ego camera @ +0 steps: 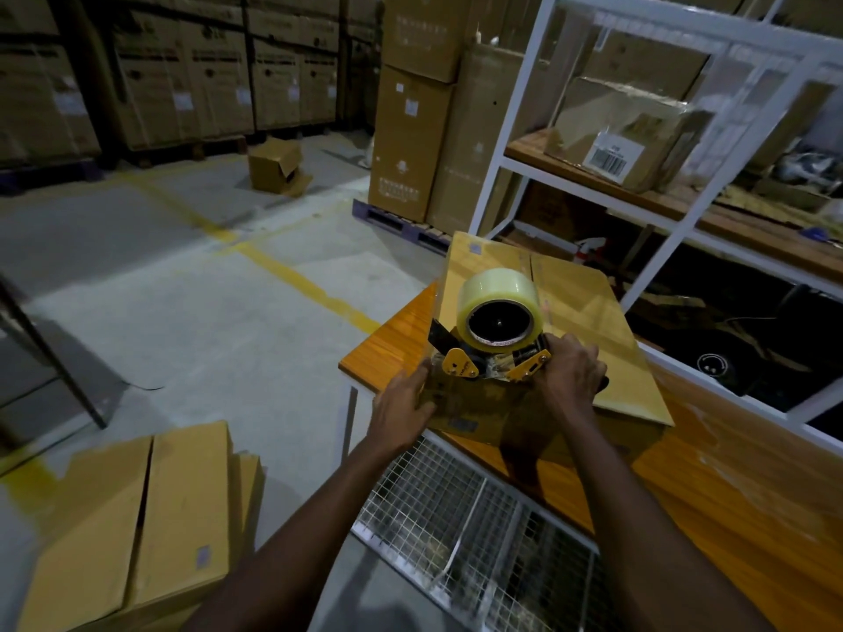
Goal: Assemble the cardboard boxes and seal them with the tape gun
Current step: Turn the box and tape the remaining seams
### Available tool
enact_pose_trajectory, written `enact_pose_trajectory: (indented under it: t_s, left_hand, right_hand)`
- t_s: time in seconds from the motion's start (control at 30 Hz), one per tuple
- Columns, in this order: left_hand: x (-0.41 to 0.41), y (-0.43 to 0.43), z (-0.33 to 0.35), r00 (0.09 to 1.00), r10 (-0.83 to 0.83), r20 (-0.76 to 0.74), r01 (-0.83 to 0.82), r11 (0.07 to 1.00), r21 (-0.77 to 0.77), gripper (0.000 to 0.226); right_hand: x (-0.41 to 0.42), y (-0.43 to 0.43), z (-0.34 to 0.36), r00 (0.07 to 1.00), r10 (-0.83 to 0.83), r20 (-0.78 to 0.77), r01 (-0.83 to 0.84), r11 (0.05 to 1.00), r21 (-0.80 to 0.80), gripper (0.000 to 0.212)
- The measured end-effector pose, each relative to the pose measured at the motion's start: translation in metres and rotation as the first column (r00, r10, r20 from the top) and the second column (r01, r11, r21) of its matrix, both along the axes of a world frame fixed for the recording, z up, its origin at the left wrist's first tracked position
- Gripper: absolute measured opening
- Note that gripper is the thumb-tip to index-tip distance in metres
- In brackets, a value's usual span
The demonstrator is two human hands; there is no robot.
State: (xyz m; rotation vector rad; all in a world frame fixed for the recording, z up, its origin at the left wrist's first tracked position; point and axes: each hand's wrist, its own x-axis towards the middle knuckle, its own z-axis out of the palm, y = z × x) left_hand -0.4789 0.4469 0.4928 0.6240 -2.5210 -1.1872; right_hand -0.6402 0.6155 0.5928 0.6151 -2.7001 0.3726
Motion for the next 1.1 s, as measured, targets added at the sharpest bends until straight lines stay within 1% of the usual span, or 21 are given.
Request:
enact_pose_trajectory:
  t_s: [0.03,0.07,0.13,0.2,0.3,0.4,0.5,0.6,0.73,0.8,0.87,0.93,0.97,1.0,1.1]
  left_hand:
    - [0.002,-0.002,-0.007,0.998,0.010,0.068,-0.006,0.998,-0.062,0.070]
    - [0.006,-0.003,-0.011,0.995,0.031,0.095,-0.020,0.993,-0.116,0.068]
    - [0.009,-0.008,-0.008,0.996,0.083,0.029,-0.075,0.975,-0.209,0.067]
    - [0.005,-0.015,-0.001,0.991,0.112,-0.066,-0.127,0.950,-0.284,0.074]
    - [-0.009,-0.023,0.005,0.988,0.076,-0.132,-0.123,0.911,-0.393,0.074]
    - [-0.021,-0.024,0.003,0.988,0.067,-0.137,-0.118,0.904,-0.411,0.080]
    - [-0.026,-0.017,0.004,0.987,0.110,-0.116,-0.150,0.887,-0.437,0.097]
    - [-0.027,-0.012,0.007,0.981,0.138,-0.133,-0.185,0.865,-0.467,0.101]
    - [-0.026,-0.015,0.011,0.981,0.171,-0.089,-0.192,0.817,-0.544,0.105]
    - [-0.024,-0.015,0.013,0.982,0.174,-0.077,-0.188,0.819,-0.543,0.095]
    - [-0.023,-0.013,0.013,0.981,0.183,-0.067,-0.190,0.816,-0.547,0.074]
    - [-0.023,-0.011,0.013,0.976,0.198,-0.087,-0.213,0.808,-0.550,0.049]
    - [-0.024,-0.011,0.014,0.974,0.205,-0.096,-0.224,0.801,-0.555,0.042]
    - [-0.024,-0.010,0.014,0.973,0.213,-0.095,-0.229,0.794,-0.563,0.041]
    - [-0.025,-0.007,0.016,0.970,0.232,-0.078,-0.234,0.787,-0.572,0.046]
  right_hand:
    - [-0.001,0.000,0.000,1.000,0.001,0.006,-0.001,1.000,0.000,0.012]
    - [-0.001,0.000,0.000,1.000,0.000,0.009,0.000,1.000,0.005,0.012]
    - [-0.001,-0.001,0.000,1.000,-0.006,0.010,0.005,1.000,0.020,0.011]
    - [0.000,0.000,0.000,1.000,-0.006,0.004,0.006,1.000,0.015,0.011]
    - [0.000,0.001,0.000,1.000,0.003,0.006,-0.003,1.000,-0.003,0.012]
    - [0.000,0.001,0.000,1.000,0.013,0.002,-0.013,1.000,0.001,0.013]
    - [0.000,0.001,-0.001,1.000,0.014,-0.003,-0.014,1.000,-0.007,0.014]
    - [-0.001,0.001,-0.001,1.000,0.004,-0.005,-0.004,1.000,0.015,0.015]
    - [-0.002,0.005,-0.001,1.000,0.024,-0.007,-0.024,1.000,0.014,0.014]
    - [-0.003,0.007,-0.001,0.999,0.036,-0.006,-0.036,0.999,0.021,0.010]
    - [-0.006,0.012,0.000,0.999,0.038,0.005,-0.038,0.999,0.018,0.010]
    - [-0.012,0.024,0.001,1.000,0.017,0.008,-0.018,1.000,0.015,0.010]
    - [-0.017,0.033,0.001,1.000,0.004,0.007,-0.004,1.000,0.019,0.011]
    - [-0.022,0.045,0.001,1.000,-0.009,0.005,0.009,1.000,0.021,0.012]
    - [-0.035,0.078,0.001,1.000,-0.023,-0.016,0.023,1.000,0.006,0.016]
